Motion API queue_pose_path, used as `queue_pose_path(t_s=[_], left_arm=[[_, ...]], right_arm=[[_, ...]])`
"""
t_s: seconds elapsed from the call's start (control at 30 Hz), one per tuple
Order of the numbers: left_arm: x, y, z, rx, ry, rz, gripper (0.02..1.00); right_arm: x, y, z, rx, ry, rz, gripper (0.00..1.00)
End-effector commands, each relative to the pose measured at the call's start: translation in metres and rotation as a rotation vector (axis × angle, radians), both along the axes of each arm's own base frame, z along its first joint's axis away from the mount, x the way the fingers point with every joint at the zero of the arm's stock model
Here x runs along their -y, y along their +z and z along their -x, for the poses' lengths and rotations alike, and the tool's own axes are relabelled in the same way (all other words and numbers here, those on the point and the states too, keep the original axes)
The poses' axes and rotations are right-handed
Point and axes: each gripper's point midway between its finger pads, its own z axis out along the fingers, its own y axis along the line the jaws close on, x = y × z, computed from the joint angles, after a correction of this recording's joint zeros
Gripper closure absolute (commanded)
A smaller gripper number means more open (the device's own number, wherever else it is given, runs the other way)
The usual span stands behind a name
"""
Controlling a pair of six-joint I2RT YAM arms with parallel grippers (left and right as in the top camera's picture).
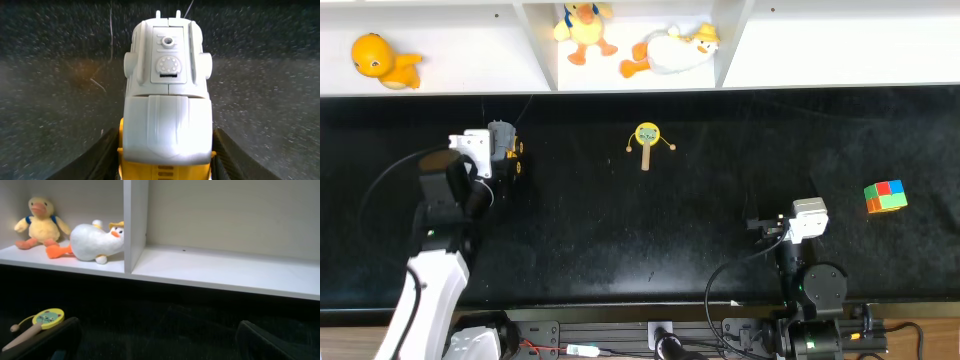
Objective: Store Toys
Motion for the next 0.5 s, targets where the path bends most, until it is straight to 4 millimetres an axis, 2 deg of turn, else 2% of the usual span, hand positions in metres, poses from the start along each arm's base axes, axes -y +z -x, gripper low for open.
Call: queue_pose_path(t_s=[0.03,0.17,0.3,0.4,0.5], left_arm=[[0.004,0.026,0.002,0.074,-0.022,-0.006,0.737],[0.009,0.054,-0.005,0.123,-0.048,0.009,0.720],[0.009,0.082,-0.021,0.160,-0.056,0.011,0.715],[0.007,0.096,-0.039,0.172,-0.059,0.011,0.713],[0.008,0.102,-0.056,0.167,-0.069,0.019,0.713]], right_arm=[[0.000,-0.004,0.000,-0.003,0.004,-0.011,0.005],[0.000,-0.004,0.000,-0.003,0.004,-0.011,0.005],[0.000,-0.004,0.000,-0.003,0.004,-0.011,0.007],[0.000,-0.004,0.000,-0.003,0.004,-0.011,0.007],[0.000,-0.004,0.000,-0.003,0.004,-0.011,0.005]])
